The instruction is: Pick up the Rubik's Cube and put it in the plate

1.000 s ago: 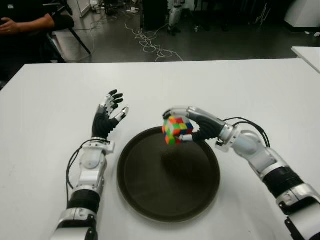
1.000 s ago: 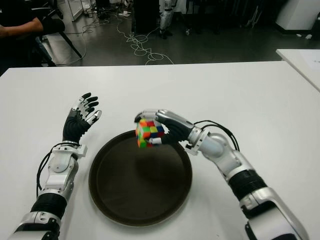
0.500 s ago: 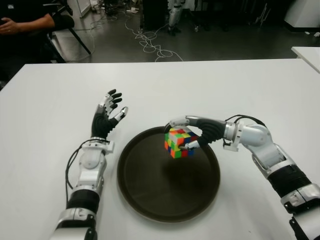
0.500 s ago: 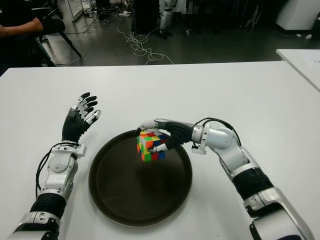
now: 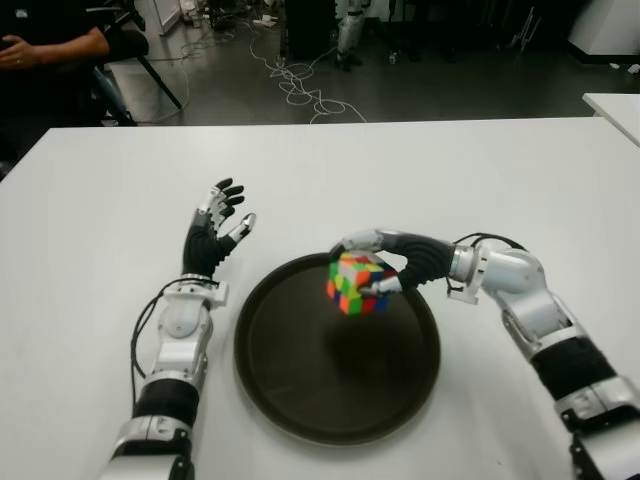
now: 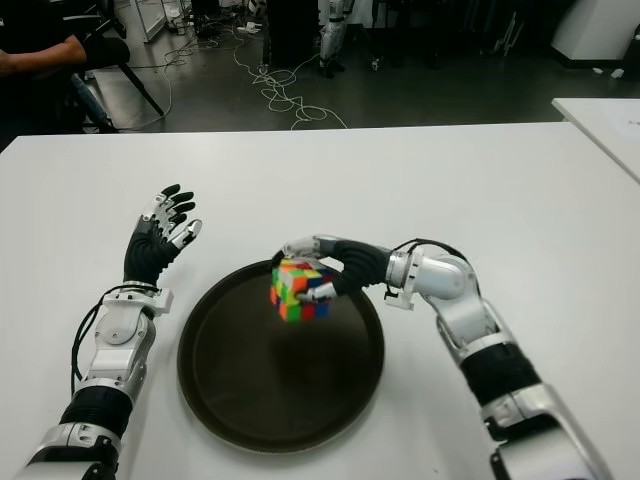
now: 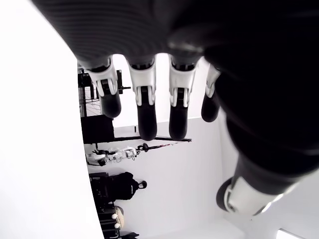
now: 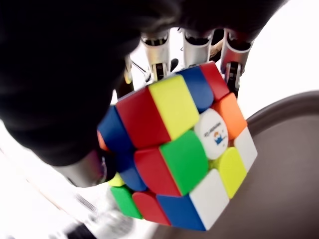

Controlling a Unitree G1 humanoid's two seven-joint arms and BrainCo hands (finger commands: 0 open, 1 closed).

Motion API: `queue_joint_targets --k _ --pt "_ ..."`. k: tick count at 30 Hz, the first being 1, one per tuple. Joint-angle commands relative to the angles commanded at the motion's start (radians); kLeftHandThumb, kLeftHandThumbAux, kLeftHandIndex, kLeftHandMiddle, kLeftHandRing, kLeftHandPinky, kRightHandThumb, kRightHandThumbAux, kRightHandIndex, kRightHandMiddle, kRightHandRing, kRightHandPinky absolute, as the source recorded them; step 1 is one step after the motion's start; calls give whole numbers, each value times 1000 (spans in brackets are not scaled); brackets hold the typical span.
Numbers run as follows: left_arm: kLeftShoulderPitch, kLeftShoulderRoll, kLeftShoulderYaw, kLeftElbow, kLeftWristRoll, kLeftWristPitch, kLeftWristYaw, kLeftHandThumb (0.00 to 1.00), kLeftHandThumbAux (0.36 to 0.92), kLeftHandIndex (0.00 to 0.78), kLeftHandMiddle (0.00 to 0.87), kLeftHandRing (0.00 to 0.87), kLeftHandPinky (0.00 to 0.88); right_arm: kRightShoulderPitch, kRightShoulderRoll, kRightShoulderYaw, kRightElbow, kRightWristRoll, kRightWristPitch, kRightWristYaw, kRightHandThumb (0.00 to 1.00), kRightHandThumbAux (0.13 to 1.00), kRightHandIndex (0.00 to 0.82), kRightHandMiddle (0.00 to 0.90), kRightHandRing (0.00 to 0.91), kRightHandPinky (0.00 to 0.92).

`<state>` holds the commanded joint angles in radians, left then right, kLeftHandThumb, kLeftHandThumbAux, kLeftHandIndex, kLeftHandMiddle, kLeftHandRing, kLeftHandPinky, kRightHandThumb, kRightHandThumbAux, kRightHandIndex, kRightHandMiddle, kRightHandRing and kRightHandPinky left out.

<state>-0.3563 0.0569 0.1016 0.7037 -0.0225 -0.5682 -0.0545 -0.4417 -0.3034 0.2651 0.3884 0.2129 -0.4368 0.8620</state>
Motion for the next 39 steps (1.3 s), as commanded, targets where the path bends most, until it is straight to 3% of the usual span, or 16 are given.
queue_joint_targets --k 2,4,7,9,15,25,39 --pt "0 0 1 2 -1 -2 0 43 727 139 204 155 93 0 11 -11 8 14 0 14 681 729 416 429 402 405" --pt "-2 0 1 5 -2 -4 -1 46 723 140 204 154 95 -1 23 -23 20 26 -1 28 429 725 284 328 293 305" --pt "-3 -1 1 7 0 -6 2 49 722 141 206 159 100 -4 33 -31 33 37 20 55 268 694 178 229 198 196" --pt "-4 -1 0 7 5 -9 7 49 720 143 210 163 102 -5 38 -34 37 43 38 70 183 661 111 157 133 122" --pt "-7 -1 -1 14 11 -17 15 48 729 139 206 158 93 -8 46 -44 40 35 65 96 34 620 16 35 23 19" --pt "-13 1 4 35 -4 -32 0 48 727 140 202 153 91 -14 50 -48 80 -45 26 49 0 552 0 0 0 0" --pt "-15 1 3 38 -4 -30 -6 55 731 146 208 160 100 -47 66 -55 175 -88 -1 30 0 506 0 0 0 0"
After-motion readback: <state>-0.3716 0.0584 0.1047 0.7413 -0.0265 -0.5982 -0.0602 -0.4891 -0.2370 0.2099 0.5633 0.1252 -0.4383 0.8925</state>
